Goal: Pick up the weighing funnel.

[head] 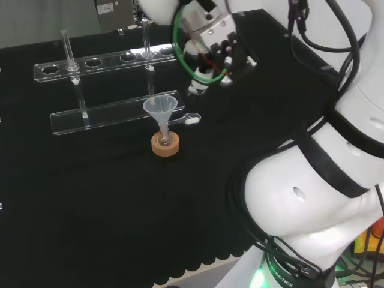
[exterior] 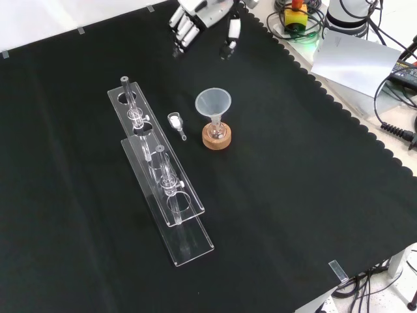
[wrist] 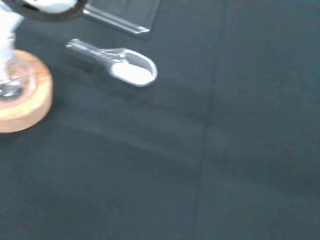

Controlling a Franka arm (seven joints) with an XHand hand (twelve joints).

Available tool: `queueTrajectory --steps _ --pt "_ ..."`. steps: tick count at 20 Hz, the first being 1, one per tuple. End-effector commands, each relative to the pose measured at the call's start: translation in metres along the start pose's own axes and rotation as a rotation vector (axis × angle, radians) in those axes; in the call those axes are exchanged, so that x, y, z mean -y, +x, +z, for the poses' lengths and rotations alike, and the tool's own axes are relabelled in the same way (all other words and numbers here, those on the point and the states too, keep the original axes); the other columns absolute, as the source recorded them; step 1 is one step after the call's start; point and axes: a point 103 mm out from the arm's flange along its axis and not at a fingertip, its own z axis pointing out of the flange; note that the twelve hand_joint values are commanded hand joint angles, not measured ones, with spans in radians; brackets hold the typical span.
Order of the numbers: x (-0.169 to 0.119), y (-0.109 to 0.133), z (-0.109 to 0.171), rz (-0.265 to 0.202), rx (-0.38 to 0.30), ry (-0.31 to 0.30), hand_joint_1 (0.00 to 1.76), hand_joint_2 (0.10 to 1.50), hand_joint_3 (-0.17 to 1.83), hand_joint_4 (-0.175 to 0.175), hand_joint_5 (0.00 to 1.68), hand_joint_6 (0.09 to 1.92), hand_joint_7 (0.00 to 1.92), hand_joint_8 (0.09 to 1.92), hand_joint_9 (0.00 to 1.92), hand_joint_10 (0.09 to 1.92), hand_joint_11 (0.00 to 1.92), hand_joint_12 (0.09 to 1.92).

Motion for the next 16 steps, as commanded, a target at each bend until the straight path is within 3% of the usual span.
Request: queueTrajectory --steps 1,16 --pt "-0.008 -0.037 0.025 0.04 -0.101 -0.03 0.74 0.7 0.44 -0.044 0.45 0.09 0.42 0.71 0.75 0.6 0.45 1.32" --pt "-0.07 -0.028 0.085 -0.003 -0.179 -0.051 0.79 0.69 0.48 -0.052 0.52 0.09 0.54 0.74 0.83 0.58 0.47 1.31"
